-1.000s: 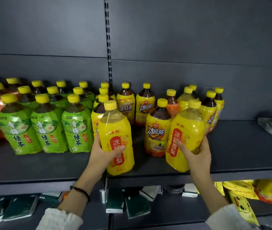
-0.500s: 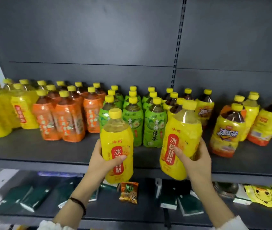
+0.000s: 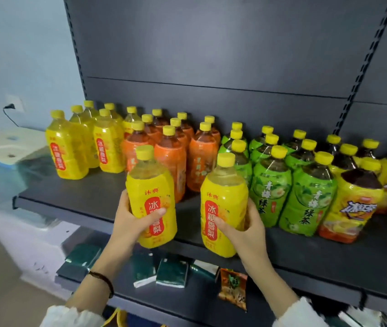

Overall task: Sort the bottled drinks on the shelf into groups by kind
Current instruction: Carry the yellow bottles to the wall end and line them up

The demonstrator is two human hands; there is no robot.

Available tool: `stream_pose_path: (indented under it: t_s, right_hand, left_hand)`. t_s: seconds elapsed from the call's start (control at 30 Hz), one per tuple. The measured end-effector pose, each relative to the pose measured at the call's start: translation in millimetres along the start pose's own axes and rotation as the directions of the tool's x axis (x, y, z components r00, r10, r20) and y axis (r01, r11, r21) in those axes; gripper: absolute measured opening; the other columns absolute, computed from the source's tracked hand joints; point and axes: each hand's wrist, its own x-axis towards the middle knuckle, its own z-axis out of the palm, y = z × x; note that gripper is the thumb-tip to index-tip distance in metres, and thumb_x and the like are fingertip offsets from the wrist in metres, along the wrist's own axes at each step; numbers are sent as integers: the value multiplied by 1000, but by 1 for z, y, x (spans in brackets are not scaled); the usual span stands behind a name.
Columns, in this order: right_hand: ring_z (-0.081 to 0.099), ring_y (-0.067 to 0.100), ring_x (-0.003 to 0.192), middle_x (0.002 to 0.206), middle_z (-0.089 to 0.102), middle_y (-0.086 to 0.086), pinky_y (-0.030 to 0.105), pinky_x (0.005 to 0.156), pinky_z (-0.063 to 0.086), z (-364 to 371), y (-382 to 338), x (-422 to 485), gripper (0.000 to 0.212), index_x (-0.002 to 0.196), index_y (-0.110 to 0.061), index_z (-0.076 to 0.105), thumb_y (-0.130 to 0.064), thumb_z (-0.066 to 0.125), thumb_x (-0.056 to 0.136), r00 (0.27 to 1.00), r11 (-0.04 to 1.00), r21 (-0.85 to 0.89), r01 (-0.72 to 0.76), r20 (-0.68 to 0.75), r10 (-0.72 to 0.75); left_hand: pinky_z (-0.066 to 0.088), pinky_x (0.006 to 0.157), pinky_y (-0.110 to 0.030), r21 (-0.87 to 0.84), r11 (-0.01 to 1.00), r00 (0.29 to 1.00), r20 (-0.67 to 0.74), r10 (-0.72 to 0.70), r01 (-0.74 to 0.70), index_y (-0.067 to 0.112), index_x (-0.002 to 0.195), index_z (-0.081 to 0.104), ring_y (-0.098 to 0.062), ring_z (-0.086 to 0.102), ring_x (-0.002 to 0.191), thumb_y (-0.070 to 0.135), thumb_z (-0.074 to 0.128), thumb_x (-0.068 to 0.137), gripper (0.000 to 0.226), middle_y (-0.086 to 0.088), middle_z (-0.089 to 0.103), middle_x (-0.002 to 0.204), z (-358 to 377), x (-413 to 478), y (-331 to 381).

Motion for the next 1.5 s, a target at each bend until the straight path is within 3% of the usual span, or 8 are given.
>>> stream_pose_path:
  t_s: [0.37, 0.53, 0.7, 0.87, 1.07, 1.17, 1.27, 1.5]
  right_hand:
    - [60, 5, 113, 127, 59, -18, 42, 95, 53, 138, 18, 56, 91, 133, -56, 38, -54, 84, 54, 967, 996, 92, 1, 255, -25]
    - [43, 14, 132, 147, 35, -11, 46, 104, 45, 196, 24, 50, 99, 138, -61, 19, -70, 75, 58, 976, 995, 48, 89, 196, -97]
    - [35, 21, 136, 146, 30, -8, 53, 106, 40, 244, 33, 52, 103, 137, -63, 13, -78, 72, 54, 988, 997, -21, 78, 137, -74]
    - [27, 18, 141, 149, 23, -12, 53, 110, 35, 290, 29, 56, 102, 136, -64, 9, -75, 73, 58, 991, 994, -47, 102, 94, -97]
    - [22, 13, 140, 148, 20, -8, 45, 115, 28, 331, 28, 51, 92, 132, -61, 8, -70, 70, 65, 981, 976, -159, 145, -109, -164]
    - [13, 2, 126, 136, 22, -8, 32, 110, 17, 339, 22, 45, 90, 135, -54, 10, -84, 51, 61, 949, 916, -391, 88, -246, -196]
    - [18, 6, 123, 126, 22, -10, 30, 107, 21, 347, 19, 46, 92, 143, -50, 5, -76, 52, 68, 932, 892, -447, 72, -288, -220]
    - [26, 26, 139, 146, 31, 10, 41, 114, 29, 379, 15, 60, 89, 152, -22, 15, -57, 57, 82, 882, 801, -597, 38, -358, -308]
  left_hand:
    - [58, 67, -27, 102, 994, 999, -34, 42, -39, 25, 133, 42, -14, 68, 98, 64, 86, 32, 117, 1, 66, 115, -103, 92, -15]
    - [56, 70, -21, 138, 988, 998, 22, 61, -63, 34, 136, 27, -10, 65, 103, 67, 85, 32, 123, 7, 59, 121, -148, 131, -19]
    - [55, 84, -32, 200, 977, 997, 37, 70, -76, 52, 114, 26, -8, 60, 107, 68, 83, 37, 97, 7, 53, 123, -181, 164, -27]
    - [33, 104, -47, 671, 715, 929, -108, 355, -195, 15, 129, 47, -27, 30, 126, 73, 70, 51, 100, -13, 35, 136, -199, 194, -31]
    - [35, 96, -52, 775, 607, 894, -132, 428, -176, 16, 120, 53, -38, 39, 121, 85, 61, 52, 97, -17, 42, 132, -215, 221, -38]
    - [35, 96, -53, 765, 623, 886, -165, 434, -163, 13, 122, 52, -40, 37, 124, 82, 62, 51, 99, -20, 41, 136, -217, 225, -39]
    - [33, 99, -54, 695, 689, 868, -197, 456, -204, 11, 131, 43, -41, 35, 128, 83, 61, 48, 111, -22, 36, 141, -229, 230, -41]
    - [21, 113, -47, 494, 843, 942, -126, 311, -212, 9, 150, 13, -30, 20, 143, 50, 86, 50, 130, -16, 22, 153, -259, 253, -37]
